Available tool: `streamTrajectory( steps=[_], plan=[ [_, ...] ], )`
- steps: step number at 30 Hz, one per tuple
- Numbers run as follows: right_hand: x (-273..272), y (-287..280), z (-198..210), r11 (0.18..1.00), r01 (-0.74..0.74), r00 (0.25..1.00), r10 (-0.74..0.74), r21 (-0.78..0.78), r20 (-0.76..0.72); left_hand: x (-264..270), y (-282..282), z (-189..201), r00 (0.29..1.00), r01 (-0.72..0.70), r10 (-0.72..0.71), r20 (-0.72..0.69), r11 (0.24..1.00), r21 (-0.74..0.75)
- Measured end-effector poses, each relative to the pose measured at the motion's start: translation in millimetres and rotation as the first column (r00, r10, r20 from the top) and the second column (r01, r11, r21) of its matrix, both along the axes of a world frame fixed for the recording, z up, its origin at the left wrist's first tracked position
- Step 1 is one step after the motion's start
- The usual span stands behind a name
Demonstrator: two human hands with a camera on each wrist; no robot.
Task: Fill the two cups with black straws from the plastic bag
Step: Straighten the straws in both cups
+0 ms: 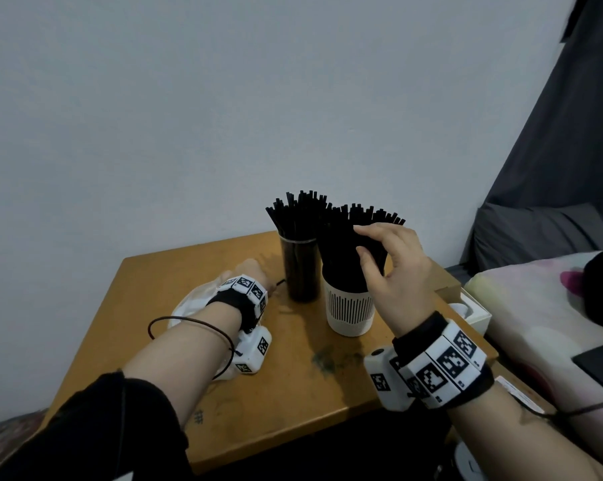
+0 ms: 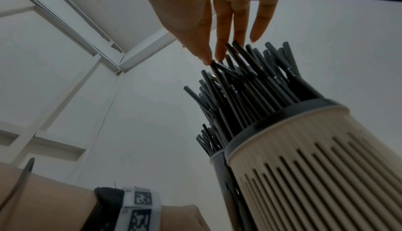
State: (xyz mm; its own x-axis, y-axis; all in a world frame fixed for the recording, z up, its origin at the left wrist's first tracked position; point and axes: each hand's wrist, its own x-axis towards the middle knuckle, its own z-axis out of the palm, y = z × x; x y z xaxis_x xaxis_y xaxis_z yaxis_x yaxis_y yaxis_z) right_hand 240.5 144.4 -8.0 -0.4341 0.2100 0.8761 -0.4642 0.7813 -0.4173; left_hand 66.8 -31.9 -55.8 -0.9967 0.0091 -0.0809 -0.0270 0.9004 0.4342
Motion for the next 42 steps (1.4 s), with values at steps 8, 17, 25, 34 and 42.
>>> streamTrajectory(
  steps=[8, 17, 25, 34, 42],
  plan=[
    [-2, 5, -6, 0.999, 0.055, 0.993, -0.054, 0.001, 0.105, 6, -31, 30, 0.981, -0.049, 0.132, -0.139, 0.874, 0.484],
    [15, -15, 8, 1.0, -0.004, 1.0, 0.005, -0.008, 0.018, 51, -63, 66, 0.911, 0.112, 0.178, -0.373, 0.763, 0.637],
    [30, -48, 46, 0.951, -0.26, 0.941, 0.288, -0.166, 0.178, 123, -93, 96, 0.827, 0.303, 0.187, -0.53, 0.646, 0.701],
    [12, -50, 93, 0.586, -0.413, 0.847, 0.528, -0.697, -0.058, 166, -85, 91, 0.839, 0.39, 0.016, -0.544, 0.681, 0.62],
    [8, -47, 115, 0.683, -0.492, 0.833, 0.549, -0.539, -0.065, 160, -60, 73, 0.863, 0.383, -0.019, -0.506, 0.677, 0.628]
  ],
)
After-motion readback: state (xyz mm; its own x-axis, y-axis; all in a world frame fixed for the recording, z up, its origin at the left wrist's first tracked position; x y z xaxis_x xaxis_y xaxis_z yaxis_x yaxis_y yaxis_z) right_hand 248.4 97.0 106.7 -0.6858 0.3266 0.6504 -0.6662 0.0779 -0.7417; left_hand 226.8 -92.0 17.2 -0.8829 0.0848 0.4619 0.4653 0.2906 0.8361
